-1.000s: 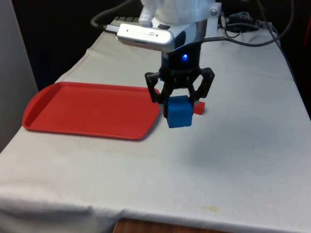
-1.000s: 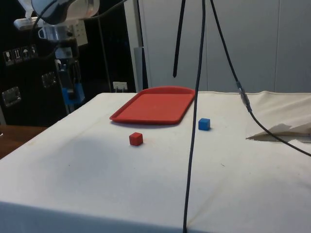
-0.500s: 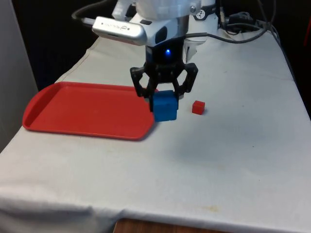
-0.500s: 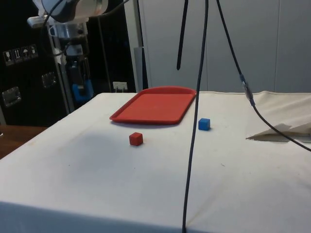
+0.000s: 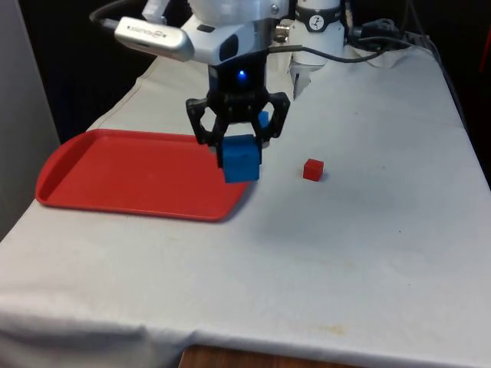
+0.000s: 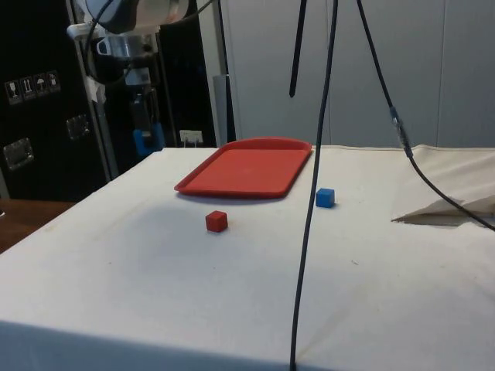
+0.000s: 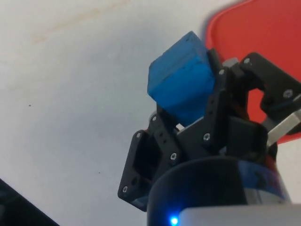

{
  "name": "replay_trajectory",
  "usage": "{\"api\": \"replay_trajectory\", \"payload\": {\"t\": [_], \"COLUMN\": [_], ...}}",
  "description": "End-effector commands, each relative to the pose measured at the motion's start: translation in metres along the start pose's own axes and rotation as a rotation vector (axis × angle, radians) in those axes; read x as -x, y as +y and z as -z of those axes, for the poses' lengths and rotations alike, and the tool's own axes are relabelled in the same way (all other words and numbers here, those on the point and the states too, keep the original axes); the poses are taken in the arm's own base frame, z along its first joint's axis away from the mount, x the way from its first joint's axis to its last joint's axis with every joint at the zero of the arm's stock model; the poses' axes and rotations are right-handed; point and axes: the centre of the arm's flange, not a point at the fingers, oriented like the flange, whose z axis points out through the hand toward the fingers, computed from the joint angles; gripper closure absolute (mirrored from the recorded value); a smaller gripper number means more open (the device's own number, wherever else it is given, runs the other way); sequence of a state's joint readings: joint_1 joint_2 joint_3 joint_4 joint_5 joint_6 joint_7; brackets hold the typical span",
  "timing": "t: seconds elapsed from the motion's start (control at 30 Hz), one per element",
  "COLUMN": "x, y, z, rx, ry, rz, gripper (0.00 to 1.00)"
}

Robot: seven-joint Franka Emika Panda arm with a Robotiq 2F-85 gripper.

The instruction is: Pick up the largest block and place it onto the tray.

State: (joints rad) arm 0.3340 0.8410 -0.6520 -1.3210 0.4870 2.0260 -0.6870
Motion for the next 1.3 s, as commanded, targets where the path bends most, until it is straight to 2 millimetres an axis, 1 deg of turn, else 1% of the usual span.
{"api": "replay_trajectory", "payload": {"t": [0.0,0.2,0.23,0.3,0.57,0.6,0.63,0.77,0.9,0.93,0.97,1.13,1.17,1.27], "x": [0.005,0.021,0.018,0.028,0.048,0.044,0.053,0.064,0.078,0.073,0.08,0.094,0.1,0.104], "y": [0.002,0.013,0.012,0.017,0.029,0.027,0.032,0.037,0.042,0.041,0.044,0.048,0.05,0.051], "z": [0.002,0.001,0.0,0.001,0.0,-0.002,-0.001,-0.002,-0.006,-0.006,-0.007,-0.013,-0.015,-0.019], "rx": [0.004,0.003,-0.002,0.002,0.001,-0.006,0.001,0.0,0.003,-0.006,0.005,0.011,0.014,0.018], "ry": [0.014,0.015,0.001,0.016,0.02,0.005,0.021,0.025,0.028,0.013,0.029,0.034,0.036,0.037], "rz": [0.002,0.005,0.003,0.005,0.008,0.007,0.008,0.009,0.013,0.011,0.014,0.019,0.02,0.023], "gripper": [1.0,1.0,1.0,1.0,1.0,1.0,1.0,1.0,1.0,1.0,1.0,1.0,1.0,1.0]}}
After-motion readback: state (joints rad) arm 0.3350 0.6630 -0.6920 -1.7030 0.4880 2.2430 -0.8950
